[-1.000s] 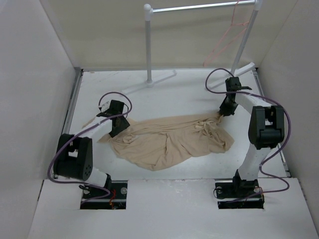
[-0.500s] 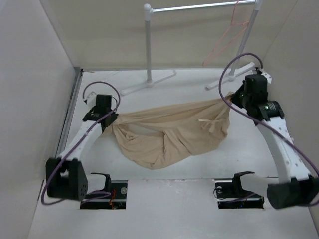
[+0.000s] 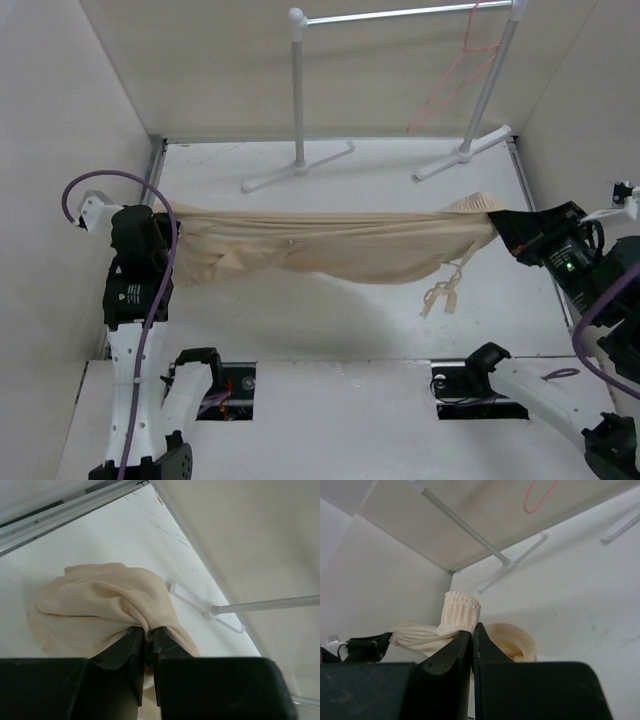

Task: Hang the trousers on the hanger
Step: Flatten out the trousers at the center of the board.

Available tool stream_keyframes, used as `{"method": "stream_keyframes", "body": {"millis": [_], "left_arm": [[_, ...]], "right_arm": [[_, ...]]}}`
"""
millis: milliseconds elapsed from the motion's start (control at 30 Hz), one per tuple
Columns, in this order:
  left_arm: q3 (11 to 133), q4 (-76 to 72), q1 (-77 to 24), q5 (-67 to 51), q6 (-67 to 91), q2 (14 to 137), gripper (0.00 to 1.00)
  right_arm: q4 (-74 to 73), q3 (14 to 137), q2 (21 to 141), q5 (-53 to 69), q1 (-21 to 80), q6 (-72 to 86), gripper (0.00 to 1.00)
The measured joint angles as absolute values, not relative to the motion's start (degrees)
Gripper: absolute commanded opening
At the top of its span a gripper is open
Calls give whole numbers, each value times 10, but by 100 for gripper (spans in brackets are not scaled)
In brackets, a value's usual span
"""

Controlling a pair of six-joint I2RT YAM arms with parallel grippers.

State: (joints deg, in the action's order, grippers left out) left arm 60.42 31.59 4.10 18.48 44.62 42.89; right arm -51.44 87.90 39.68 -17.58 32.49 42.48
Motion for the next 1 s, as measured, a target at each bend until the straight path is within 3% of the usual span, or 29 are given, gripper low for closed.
{"method": "stream_keyframes", "body": {"millis": [67, 200, 333, 433, 500, 667, 800, 900, 933, 1000], "left_arm": [[594, 326, 35, 191, 445, 422, 1], [530, 338, 18, 198, 449, 414, 9], [442, 356, -17, 195, 469, 451, 29], [417, 359, -27, 186, 474, 496, 42], [410, 369, -27, 182, 476, 500, 45], [455, 399, -57, 190, 474, 494, 43], [524, 387, -209, 201, 488, 535, 43], [522, 376, -286, 197, 510, 565, 42], [508, 367, -286, 194, 518, 565, 41], [467, 367, -271, 193, 531, 551, 41]], "right_arm": [[-517, 845, 393, -174, 312, 432, 7], [-508, 723, 429, -137, 192, 439, 6], [-465, 590, 519, -67, 39, 440, 9], [-423, 497, 568, -40, -23, 441, 9], [-413, 451, 580, -35, -29, 441, 7], [-402, 380, 579, -24, 79, 450, 6], [-422, 411, 566, -14, 271, 479, 9], [-423, 481, 594, 17, 460, 517, 23], [-423, 515, 628, 27, 542, 525, 42], [-402, 551, 675, 60, 621, 533, 60]]}}
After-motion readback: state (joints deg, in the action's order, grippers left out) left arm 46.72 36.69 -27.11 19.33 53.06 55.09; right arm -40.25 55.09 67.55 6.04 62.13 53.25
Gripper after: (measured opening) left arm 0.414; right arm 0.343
